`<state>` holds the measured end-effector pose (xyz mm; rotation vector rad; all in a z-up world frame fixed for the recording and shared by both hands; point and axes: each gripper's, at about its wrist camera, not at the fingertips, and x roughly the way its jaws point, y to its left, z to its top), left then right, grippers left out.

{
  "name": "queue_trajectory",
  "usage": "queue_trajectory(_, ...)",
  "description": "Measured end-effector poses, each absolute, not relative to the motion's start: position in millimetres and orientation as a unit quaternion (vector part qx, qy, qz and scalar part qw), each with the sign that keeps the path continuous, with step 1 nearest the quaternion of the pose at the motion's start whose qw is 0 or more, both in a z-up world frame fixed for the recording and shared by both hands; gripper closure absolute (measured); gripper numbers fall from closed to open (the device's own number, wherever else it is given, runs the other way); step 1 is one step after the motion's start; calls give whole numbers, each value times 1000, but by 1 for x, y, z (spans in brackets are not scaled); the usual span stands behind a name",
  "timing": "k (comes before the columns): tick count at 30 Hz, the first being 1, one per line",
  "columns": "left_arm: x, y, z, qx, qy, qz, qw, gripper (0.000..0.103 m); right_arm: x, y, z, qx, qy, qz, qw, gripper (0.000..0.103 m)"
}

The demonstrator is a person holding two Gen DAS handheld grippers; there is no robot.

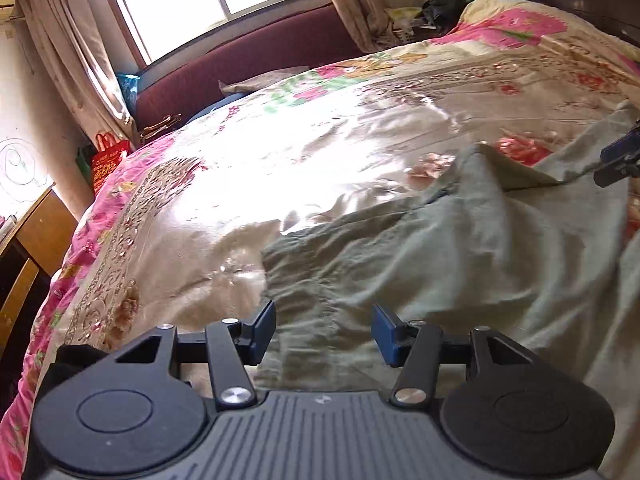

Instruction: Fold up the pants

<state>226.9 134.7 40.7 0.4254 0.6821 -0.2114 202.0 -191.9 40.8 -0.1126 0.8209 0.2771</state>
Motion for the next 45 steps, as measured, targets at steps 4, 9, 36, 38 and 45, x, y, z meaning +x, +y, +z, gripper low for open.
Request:
queue_trajectory(4,281,155,31,172,354,-102,914,32,249,-164,28,-87,398,161,899,51)
queue_trajectory(9,322,161,7,147,382,-109,906,31,284,-148,5,-91,429,190,878,49)
queue_trajectory(36,336,140,12,175,376,-106,904,69,310,-142,13,-97,414,150,893,102)
queue_trajectory(38,331,139,20,181,367,-103,907,71,305,-147,29,-93,399,151,900,102)
queue_trajectory(45,285,160,80,158,303,-103,934,73,268,-161,94,-92,340,146,924,102)
